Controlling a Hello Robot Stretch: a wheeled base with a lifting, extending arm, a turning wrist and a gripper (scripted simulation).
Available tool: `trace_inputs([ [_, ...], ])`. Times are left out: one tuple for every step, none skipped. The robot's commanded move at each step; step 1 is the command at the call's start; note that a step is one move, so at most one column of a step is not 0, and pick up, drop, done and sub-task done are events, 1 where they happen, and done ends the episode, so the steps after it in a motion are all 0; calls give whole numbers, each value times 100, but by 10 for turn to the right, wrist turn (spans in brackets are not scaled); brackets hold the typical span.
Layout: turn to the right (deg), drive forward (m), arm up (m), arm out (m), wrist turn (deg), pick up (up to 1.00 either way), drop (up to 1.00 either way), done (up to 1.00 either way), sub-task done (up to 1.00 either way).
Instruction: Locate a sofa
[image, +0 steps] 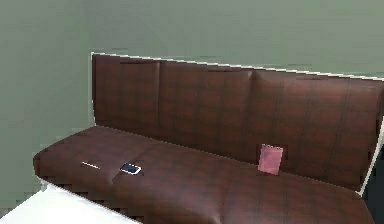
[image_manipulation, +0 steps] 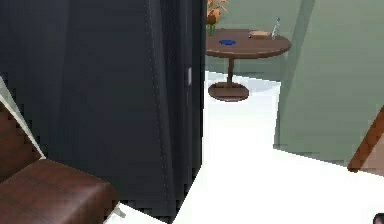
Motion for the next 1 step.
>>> trace_inputs([
  [0,0,0,0,0,0,0,100,0],
])
